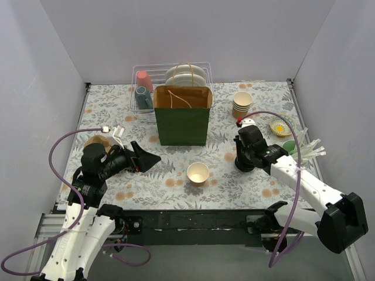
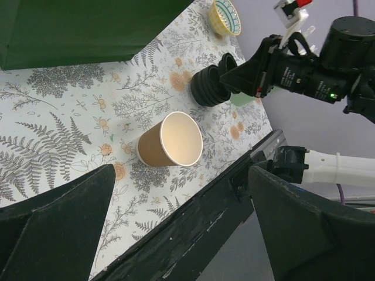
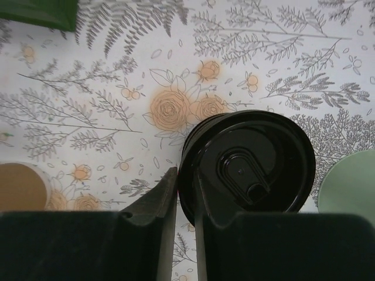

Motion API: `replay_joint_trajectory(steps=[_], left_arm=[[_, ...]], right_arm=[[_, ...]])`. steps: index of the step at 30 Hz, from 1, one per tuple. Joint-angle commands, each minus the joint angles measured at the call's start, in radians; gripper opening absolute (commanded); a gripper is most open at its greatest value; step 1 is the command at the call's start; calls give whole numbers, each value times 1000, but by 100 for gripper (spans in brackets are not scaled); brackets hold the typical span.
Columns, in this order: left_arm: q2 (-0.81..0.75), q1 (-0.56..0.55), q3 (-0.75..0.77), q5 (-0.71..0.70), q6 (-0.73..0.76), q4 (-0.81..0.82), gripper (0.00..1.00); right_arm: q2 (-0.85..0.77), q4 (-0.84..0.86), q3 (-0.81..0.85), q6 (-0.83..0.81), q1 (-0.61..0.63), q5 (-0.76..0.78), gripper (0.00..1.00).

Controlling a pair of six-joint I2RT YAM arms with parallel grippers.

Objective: Pack the takeout coffee

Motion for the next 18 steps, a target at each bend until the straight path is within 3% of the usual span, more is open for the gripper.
replay_joint_trajectory(steps=[1, 4, 6, 11, 12, 18], left_arm=[[15, 4, 0, -34, -1, -6, 97], [29, 2, 8, -21, -3, -3, 94], [36, 2, 11, -8, -14, 10, 93], [55, 4, 11, 107, -104, 102, 91], [55, 2, 8, 126, -159, 150, 91], [30, 4, -49, 230, -426, 404, 86]], right_arm=[[-67, -23, 100, -7, -3, -51, 21], [-133, 14, 99, 5, -3, -216, 18], [-182, 113, 79, 33, -4, -415, 18], [-319, 426, -30, 263, -3, -817, 17], [-337, 574, -52, 300, -3, -853, 17], [-428, 1021, -177, 535, -1, -973, 16]])
